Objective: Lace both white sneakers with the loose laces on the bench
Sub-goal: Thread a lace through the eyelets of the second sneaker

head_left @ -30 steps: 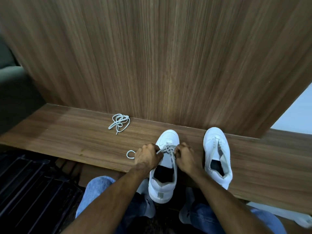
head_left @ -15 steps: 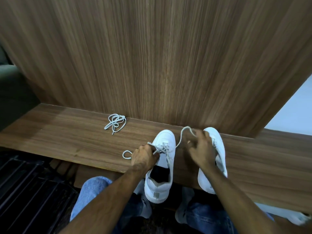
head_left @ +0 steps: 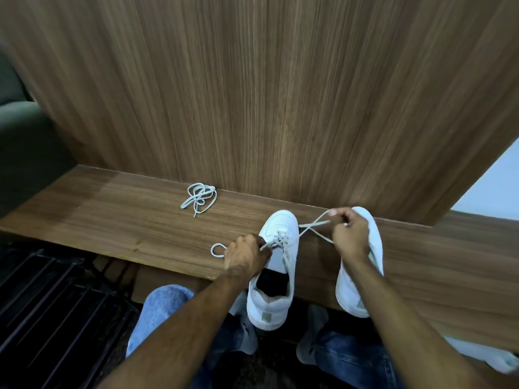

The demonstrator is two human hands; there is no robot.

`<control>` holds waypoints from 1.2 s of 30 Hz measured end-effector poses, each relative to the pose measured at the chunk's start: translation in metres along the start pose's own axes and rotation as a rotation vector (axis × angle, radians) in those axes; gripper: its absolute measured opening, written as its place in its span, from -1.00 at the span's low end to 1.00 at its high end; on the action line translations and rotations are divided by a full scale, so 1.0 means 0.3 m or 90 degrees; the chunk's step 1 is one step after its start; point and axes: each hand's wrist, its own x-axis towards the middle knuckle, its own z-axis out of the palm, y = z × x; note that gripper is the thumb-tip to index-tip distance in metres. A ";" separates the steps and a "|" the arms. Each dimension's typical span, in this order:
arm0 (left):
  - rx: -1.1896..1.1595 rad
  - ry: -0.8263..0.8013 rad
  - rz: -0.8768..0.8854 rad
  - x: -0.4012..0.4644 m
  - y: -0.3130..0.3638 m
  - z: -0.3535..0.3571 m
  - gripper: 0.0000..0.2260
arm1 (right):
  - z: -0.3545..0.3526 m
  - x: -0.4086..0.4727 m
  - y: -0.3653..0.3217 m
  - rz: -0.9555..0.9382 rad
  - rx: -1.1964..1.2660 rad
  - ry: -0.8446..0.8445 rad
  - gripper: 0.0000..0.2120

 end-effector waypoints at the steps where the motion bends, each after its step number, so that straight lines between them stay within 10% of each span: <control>1: 0.004 0.002 0.006 -0.002 0.002 -0.001 -0.74 | -0.037 0.019 -0.022 -0.013 0.043 0.048 -0.87; 13: -0.318 -0.146 0.117 0.093 -0.102 0.029 -0.73 | 0.056 -0.091 0.109 -0.282 -0.490 -0.290 -0.71; 26: 0.295 0.028 0.281 0.133 -0.130 -0.024 -0.74 | 0.061 -0.084 0.083 -0.358 -0.777 -0.310 -0.79; 31: 0.273 0.011 0.224 0.130 -0.136 -0.001 -0.79 | 0.068 -0.082 0.063 -0.315 -0.773 -0.356 -0.82; 36: 0.159 -0.004 0.137 0.093 -0.107 0.017 -0.80 | 0.034 -0.097 0.056 -0.071 -0.435 -0.387 -0.77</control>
